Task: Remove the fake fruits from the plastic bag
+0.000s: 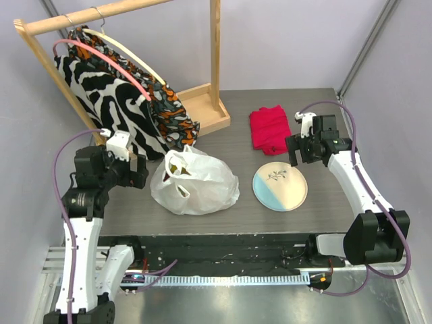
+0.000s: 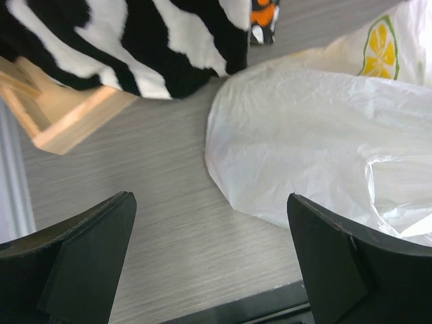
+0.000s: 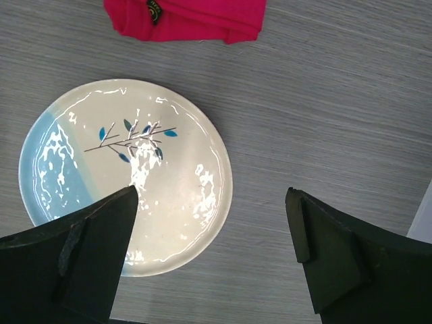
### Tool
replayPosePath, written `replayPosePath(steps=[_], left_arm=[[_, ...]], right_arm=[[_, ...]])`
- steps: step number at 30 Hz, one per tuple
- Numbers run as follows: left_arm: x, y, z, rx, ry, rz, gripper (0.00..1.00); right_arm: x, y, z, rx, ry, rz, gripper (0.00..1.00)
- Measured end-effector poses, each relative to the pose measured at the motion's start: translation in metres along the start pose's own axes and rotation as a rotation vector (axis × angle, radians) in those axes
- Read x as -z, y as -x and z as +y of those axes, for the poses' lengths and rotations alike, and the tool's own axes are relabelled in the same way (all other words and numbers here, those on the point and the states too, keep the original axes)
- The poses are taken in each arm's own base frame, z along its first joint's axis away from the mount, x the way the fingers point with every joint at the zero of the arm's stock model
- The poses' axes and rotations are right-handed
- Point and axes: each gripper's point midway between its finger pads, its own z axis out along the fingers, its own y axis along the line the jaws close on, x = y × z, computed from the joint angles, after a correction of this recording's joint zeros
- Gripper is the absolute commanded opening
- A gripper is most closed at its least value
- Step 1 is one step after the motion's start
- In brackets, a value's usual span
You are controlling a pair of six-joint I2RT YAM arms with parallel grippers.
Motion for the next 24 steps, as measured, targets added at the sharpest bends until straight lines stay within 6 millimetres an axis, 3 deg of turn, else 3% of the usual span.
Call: replayPosePath(steps=[5,9,12,14,15,17,19,24], left_arm=[[-0.014,-0.014,-0.007,0.028,-0.072,0.089,1.00],[-0.006,-0.016,-0.016,0.016,-0.122,0.113,1.00],[0.011,0.000,-0.023,-0.009,-0.161,0.098,1.00],[0.018,0.010,-0.029,-0.004,-0.193,0.098,1.00],[0.021,0.013,-0.033,-0.001,-0.214,0.096,1.00],[0.025,0.012,-0.040,0.018,-0.251,0.107,1.00],[0.030,0.007,-0.046,0.047,-0.272,0.119,1.00],[0.046,0.004,-0.057,0.055,-0.302,0.107,1.00]], right_arm=[[0.003,-0.001,0.018,0.078,0.124,0.000,1.00],[0.028,0.019,0.046,0.091,0.291,-0.057,0.98],[0.068,0.062,0.074,0.141,0.418,-0.138,0.97],[0.099,0.092,0.110,0.246,0.496,-0.227,0.95],[0.117,0.101,0.138,0.323,0.546,-0.272,0.93],[0.154,0.103,0.190,0.462,0.665,-0.344,0.85],[0.185,0.092,0.226,0.547,0.783,-0.369,0.80],[0.229,0.107,0.249,0.598,0.864,-0.440,0.77]])
